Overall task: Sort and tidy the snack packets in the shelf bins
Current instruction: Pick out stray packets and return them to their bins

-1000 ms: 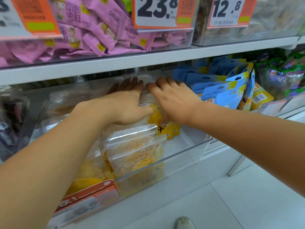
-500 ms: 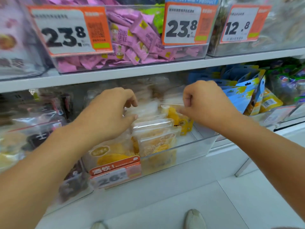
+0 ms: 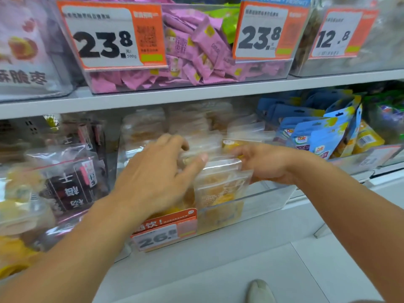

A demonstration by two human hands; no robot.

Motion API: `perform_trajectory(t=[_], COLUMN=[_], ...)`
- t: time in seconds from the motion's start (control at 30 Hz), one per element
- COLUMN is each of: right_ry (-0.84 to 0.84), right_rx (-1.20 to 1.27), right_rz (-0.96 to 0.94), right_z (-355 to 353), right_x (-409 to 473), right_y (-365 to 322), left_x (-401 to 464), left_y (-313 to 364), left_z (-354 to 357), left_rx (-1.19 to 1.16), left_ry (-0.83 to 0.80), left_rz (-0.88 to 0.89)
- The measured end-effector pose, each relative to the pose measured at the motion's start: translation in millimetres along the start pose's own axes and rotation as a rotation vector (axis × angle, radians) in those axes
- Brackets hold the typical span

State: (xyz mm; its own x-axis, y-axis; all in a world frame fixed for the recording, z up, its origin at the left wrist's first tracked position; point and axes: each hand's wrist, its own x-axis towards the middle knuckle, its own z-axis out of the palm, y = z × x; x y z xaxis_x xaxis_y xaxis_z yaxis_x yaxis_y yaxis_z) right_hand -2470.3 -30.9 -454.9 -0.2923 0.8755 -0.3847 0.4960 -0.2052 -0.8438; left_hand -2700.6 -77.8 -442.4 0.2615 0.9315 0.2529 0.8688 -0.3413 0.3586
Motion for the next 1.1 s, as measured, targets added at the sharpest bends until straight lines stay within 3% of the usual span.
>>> perform_trajectory(t=[0.17, 0.27, 0.43, 0.53, 0.73, 0.87, 1.1], right_ry=[0.054, 0.114, 0.365, 0.360, 0.205, 0.241, 0.160], right_rx=[-0.094, -0.080, -0.259, -0.111, -0.152, -0.069, -0.355], right_rz=[-0.070, -0.115, -0.316, -0.376, -0.296, -0.294, -0.318], right_z=[2, 3, -5, -8, 1, 2, 27], right_x=[5, 0, -18, -27, -21, -20, -16], right_y=[1, 1, 2, -3, -20, -37, -46], left_x=[2, -2, -11, -12, -11, -6, 5], left_y=[15, 8, 1, -1, 7, 9, 11], left_z=[6, 10, 10, 14, 8, 5, -19], left_rx=[0.269, 0.243, 0.221, 0.229, 0.232, 0.188, -0.060], left_ry=[-0.115, -0.084, -0.030, -0.021, -0.024, -0.098, -0.249], left_rz=[0.199, 0.285, 0.448, 0.349, 0.257, 0.221, -0.062])
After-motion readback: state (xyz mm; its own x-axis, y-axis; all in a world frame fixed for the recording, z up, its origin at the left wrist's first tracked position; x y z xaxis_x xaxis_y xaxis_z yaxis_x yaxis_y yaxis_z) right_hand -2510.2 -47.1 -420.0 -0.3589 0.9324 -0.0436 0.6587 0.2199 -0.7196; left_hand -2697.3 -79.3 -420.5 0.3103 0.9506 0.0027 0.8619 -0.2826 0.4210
